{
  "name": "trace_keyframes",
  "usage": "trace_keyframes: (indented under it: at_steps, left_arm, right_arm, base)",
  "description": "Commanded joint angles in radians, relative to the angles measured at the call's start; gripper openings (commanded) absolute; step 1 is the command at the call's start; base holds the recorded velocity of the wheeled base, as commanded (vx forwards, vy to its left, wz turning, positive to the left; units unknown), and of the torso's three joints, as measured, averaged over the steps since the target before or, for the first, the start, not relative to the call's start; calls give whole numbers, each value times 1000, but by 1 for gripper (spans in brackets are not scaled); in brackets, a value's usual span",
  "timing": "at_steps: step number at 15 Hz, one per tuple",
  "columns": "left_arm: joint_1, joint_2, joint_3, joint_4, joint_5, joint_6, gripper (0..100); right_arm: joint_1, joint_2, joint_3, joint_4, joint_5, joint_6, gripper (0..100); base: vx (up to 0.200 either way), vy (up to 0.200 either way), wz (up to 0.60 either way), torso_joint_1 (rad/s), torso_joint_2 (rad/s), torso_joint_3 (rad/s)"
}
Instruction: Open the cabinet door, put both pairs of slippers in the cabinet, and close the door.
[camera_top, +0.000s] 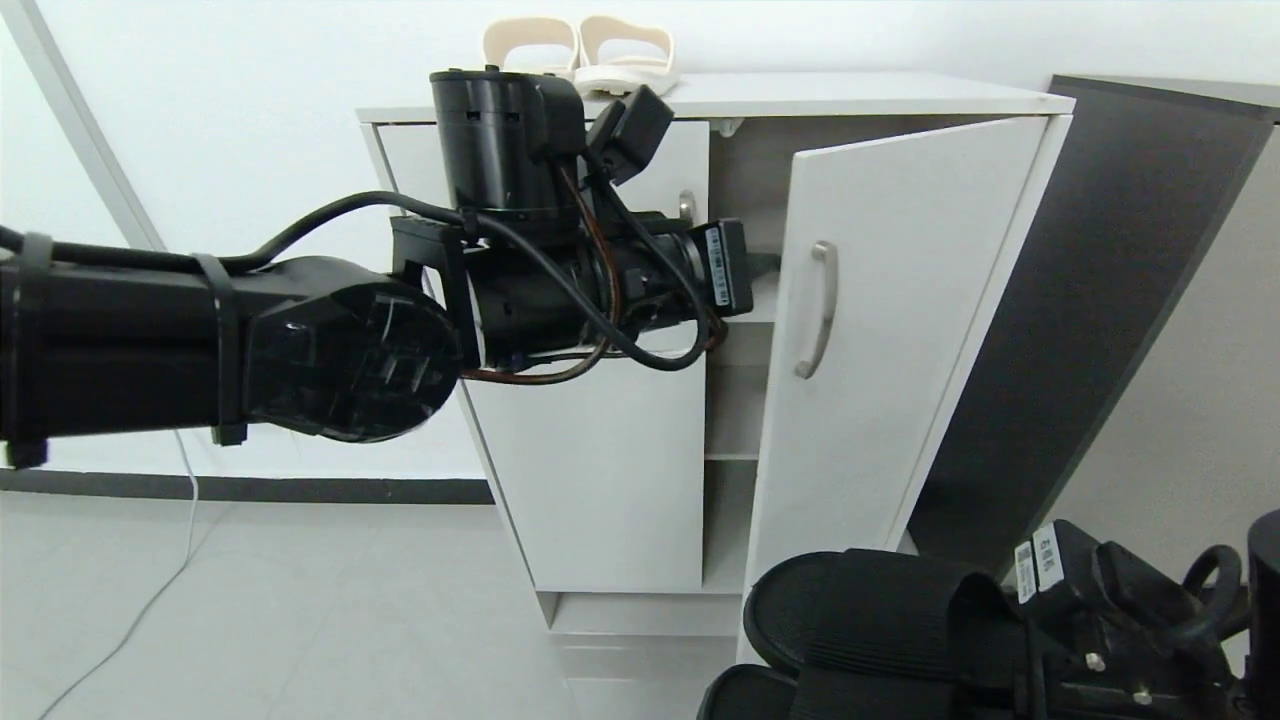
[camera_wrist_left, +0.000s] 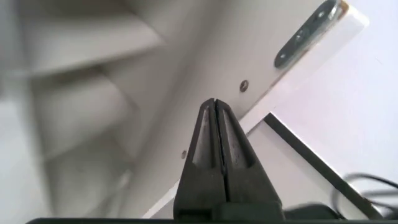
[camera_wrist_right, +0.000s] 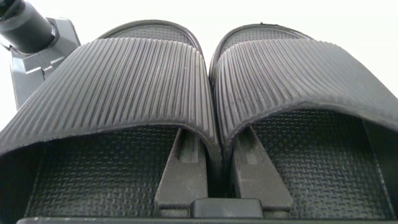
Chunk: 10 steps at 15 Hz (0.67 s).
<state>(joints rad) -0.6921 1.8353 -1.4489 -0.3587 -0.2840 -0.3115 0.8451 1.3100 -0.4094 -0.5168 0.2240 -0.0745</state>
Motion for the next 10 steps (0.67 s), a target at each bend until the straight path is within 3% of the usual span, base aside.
trace_keyframes:
  at_steps: [1, 2, 4, 10]
  left_arm:
    - [-41, -16, 5, 0, 0, 0, 0]
    - [-73, -11, 5, -22, 0, 0, 0]
    - [-73, 10, 7, -74, 0, -3, 0]
    - [23, -13, 99, -158, 19, -6, 0]
  right_arm:
    - [6, 0, 1, 0, 0, -1, 0]
    - [15, -3, 7, 0, 0, -1, 0]
    - [17, -6, 7, -2, 0, -1, 0]
    - [19, 3, 6, -5, 0, -1, 0]
  base:
    - [-200, 0, 0, 7, -2, 7]
    - [-200, 0, 0, 2, -2, -2]
    - [-100, 0, 0, -1, 1, 1]
    - [0, 0, 0, 0, 0, 0]
